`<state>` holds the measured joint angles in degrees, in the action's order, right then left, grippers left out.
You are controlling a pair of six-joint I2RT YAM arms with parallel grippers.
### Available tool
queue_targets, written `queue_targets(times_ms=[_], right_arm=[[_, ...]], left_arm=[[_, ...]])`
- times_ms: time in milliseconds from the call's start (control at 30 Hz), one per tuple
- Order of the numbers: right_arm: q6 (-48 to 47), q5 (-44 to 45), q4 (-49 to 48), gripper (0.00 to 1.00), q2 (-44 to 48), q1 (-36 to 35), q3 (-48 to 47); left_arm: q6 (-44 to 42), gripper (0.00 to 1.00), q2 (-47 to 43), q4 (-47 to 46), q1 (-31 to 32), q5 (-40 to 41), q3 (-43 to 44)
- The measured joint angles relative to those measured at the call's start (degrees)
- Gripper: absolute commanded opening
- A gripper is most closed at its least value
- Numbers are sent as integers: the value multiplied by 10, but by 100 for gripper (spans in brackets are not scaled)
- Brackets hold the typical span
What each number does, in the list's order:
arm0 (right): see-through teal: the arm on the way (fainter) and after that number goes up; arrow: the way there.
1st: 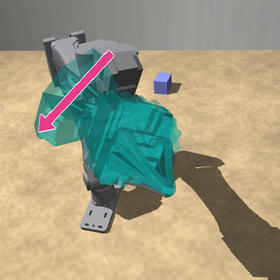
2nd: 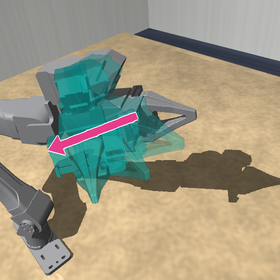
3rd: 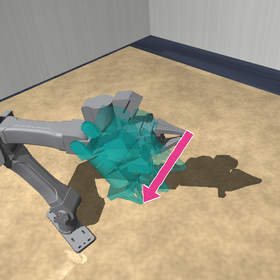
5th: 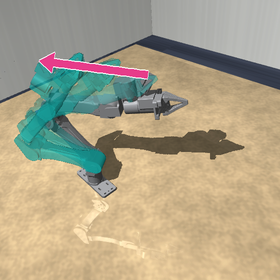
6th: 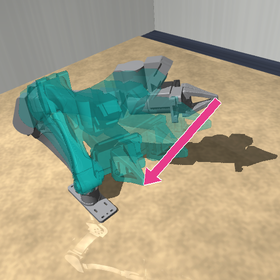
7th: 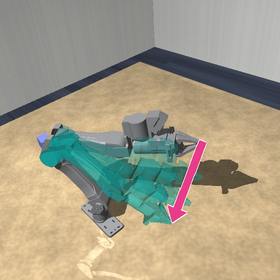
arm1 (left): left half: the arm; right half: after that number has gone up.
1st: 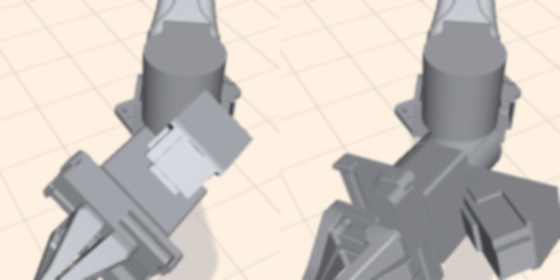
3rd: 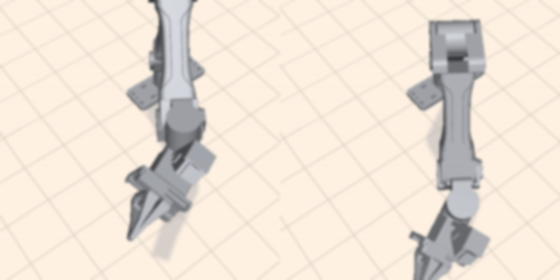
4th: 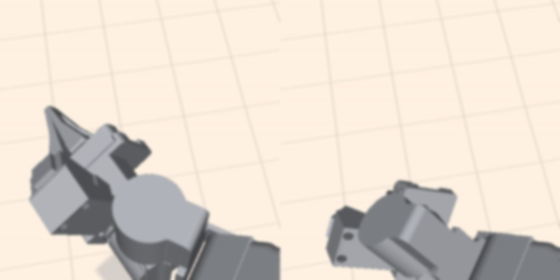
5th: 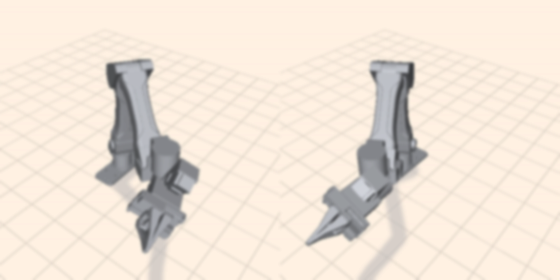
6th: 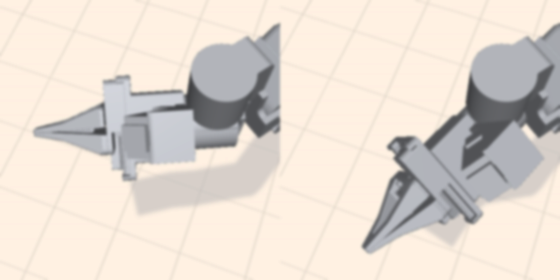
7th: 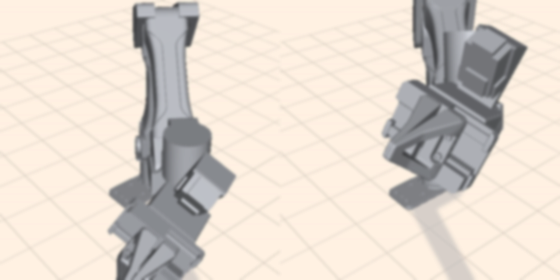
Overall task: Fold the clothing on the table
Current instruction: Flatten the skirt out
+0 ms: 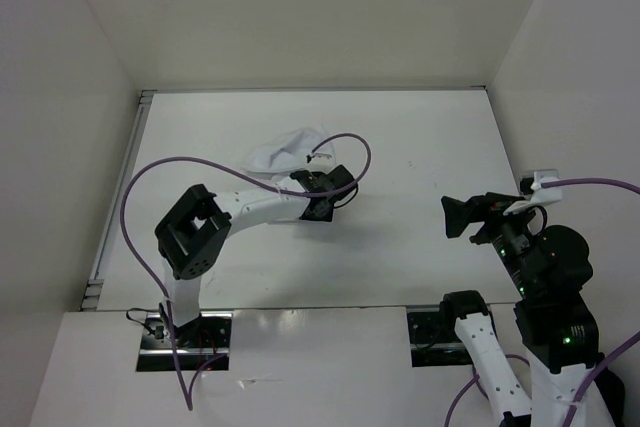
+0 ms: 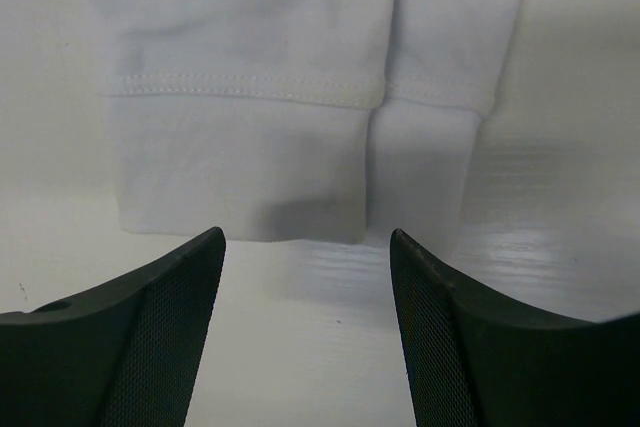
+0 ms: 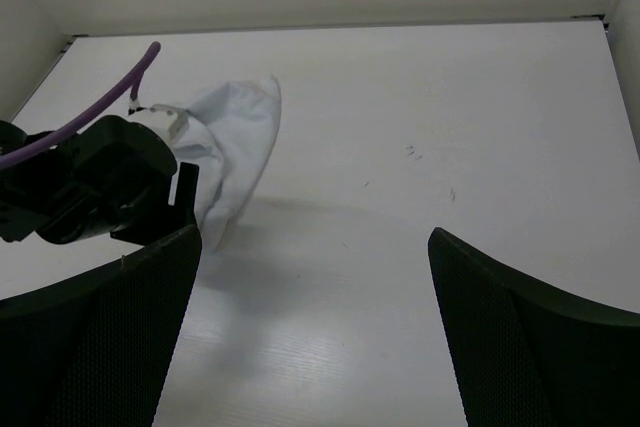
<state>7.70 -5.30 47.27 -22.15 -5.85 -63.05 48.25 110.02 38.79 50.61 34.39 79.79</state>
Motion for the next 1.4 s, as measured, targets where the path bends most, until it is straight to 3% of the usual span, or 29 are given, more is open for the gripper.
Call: queue_targets(times_ms=[500, 733, 1300, 1400], right_arm=[[0, 1, 0, 98, 5, 0, 0], [0, 1, 0, 98, 5, 0, 0], [2, 1, 0, 98, 5, 0, 0], [2, 1, 0, 98, 5, 0, 0]], left_arm=[[17, 74, 37, 2, 3, 7, 18], [30, 66, 37, 10, 3, 20, 18], [31, 66, 56, 13, 2, 28, 19], [31, 58, 56, 14, 2, 29, 19]])
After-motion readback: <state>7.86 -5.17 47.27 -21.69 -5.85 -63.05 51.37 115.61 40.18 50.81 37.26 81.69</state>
